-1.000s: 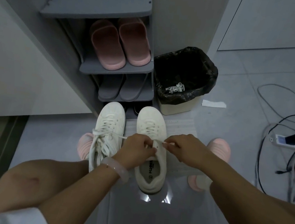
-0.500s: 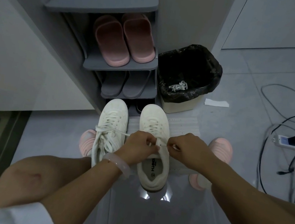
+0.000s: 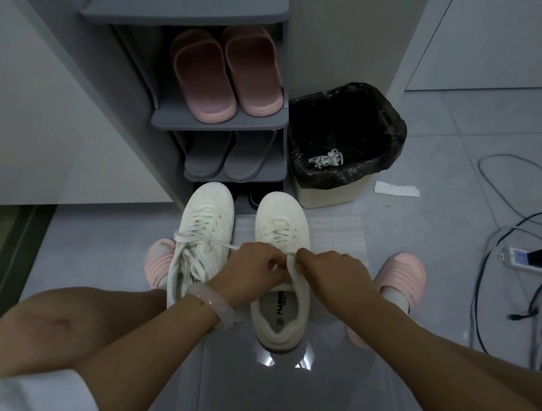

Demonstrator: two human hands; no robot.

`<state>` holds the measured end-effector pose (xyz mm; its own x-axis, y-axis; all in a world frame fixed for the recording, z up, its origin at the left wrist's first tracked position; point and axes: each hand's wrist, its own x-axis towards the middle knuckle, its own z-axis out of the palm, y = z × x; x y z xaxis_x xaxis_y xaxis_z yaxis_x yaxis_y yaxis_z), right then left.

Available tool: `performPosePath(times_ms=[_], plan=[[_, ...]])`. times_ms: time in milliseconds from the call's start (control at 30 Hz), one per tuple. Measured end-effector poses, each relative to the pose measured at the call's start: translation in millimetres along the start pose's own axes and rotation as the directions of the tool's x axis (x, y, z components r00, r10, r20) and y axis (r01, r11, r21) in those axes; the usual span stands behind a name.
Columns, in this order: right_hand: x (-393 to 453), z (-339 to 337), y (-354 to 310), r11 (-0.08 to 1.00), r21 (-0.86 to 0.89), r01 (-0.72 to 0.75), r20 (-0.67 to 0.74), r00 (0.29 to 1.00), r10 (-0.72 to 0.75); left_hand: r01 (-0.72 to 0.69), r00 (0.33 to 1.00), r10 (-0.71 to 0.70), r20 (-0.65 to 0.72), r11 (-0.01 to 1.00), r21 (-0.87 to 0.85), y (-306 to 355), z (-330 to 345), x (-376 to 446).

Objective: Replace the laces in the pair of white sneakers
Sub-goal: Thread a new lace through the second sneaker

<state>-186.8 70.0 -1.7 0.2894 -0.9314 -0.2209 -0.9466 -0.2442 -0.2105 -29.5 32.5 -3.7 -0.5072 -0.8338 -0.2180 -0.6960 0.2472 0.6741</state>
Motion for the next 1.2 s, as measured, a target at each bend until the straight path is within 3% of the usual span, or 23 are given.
performPosePath(times_ms=[133, 267, 333, 400, 433, 467, 500, 533, 567, 600, 667, 733, 767, 833, 967, 1033, 1100, 1200], plan=[[-0.2, 0.8, 6.0, 0.915, 0.403, -0.008, -0.018, 1.0, 0.017, -0.037, 0.998, 0.037, -0.051, 0.999, -0.006, 1.3, 2.8, -0.3], [2.0, 4.5, 6.8, 0.961, 0.265, 0.083, -0.1, 0.993, -0.058, -0.036, 0.995, 0.033, -0.095, 0.999, -0.029, 0.6, 0.5, -5.3], [5.5, 3.4, 6.9, 0.956, 0.284, 0.074, -0.103, 0.994, -0.046, -0.007, 0.985, -0.001, -0.174, 0.999, -0.047, 5.9, -7.7, -7.3], [9.4, 1.2, 5.9, 0.957, 0.29, 0.025, -0.039, 0.999, -0.014, 0.072, 0.947, -0.16, -0.28, 0.952, -0.299, 13.4, -28.8, -6.8], [10.7, 0.4, 5.7, 0.951, 0.31, -0.008, 0.005, 1.0, 0.006, 0.073, 0.918, -0.279, -0.283, 0.818, -0.571, 17.6, -45.7, -6.6], [11.4, -0.7, 5.5, 0.939, 0.343, -0.038, 0.042, 0.999, 0.025, -0.005, 0.909, -0.346, -0.231, 0.546, -0.838, 21.0, -64.6, -6.8], [11.4, -1.5, 4.9, 0.923, 0.379, -0.061, 0.068, 0.997, 0.037, -0.081, 0.919, -0.357, -0.17, 0.25, -0.965, 19.5, -80.8, -7.0], [11.4, -1.9, 4.2, 0.909, 0.41, -0.074, 0.082, 0.996, 0.043, -0.106, 0.92, -0.37, -0.128, 0.079, -0.991, 17.4, -93.2, -8.0], [11.2, -1.6, 3.6, 0.895, 0.438, -0.082, 0.088, 0.995, 0.048, -0.07, 0.915, -0.394, -0.086, 0.054, -0.996, 16.5, -101.0, -7.9], [10.6, -1.3, 2.7, 0.878, 0.47, -0.088, 0.093, 0.994, 0.05, 0.015, 0.897, -0.441, -0.036, 0.113, -0.993, 16.9, -102.8, -6.9], [9.0, -0.9, 1.0, 0.81, 0.573, -0.123, 0.118, 0.991, 0.067, 0.268, 0.851, -0.524, 0.013, 0.414, -0.87, 19.9, -91.0, -3.4], [8.2, -0.7, 2.2, 0.738, 0.651, -0.178, 0.146, 0.983, 0.109, 0.4, 0.89, -0.456, -0.02, 0.799, -0.449, 15.7, -67.6, -3.8], [8.3, -0.3, 3.7, 0.72, 0.664, -0.201, 0.159, 0.979, 0.127, 0.349, 0.935, -0.354, 0.0, 0.921, -0.175, 11.6, -56.0, -5.6], [8.9, 1.7, 6.7, 0.698, 0.678, -0.231, 0.183, 0.972, 0.144, 0.217, 0.967, -0.238, 0.094, 0.957, 0.191, 6.0, -41.3, -9.8], [10.0, 5.9, 6.3, 0.715, 0.662, -0.223, 0.172, 0.974, 0.145, 0.062, 0.961, -0.17, 0.218, 0.901, 0.43, 3.2, -45.1, -9.0], [10.8, 6.1, 7.1, 0.719, 0.659, -0.223, 0.171, 0.974, 0.146, 0.018, 0.958, -0.101, 0.269, 0.955, 0.295, 7.7, -59.7, -10.1], [11.4, 6.0, 8.1, 0.701, 0.675, -0.228, 0.184, 0.973, 0.139, 0.048, 0.957, -0.027, 0.29, 0.997, -0.067, 17.6, -82.1, -16.6], [10.5, 8.0, 9.5, 0.69, 0.688, -0.225, 0.178, 0.974, 0.141, 0.102, 0.958, 0.061, 0.28, 0.839, -0.534, 29.7, -114.2, -29.8]])
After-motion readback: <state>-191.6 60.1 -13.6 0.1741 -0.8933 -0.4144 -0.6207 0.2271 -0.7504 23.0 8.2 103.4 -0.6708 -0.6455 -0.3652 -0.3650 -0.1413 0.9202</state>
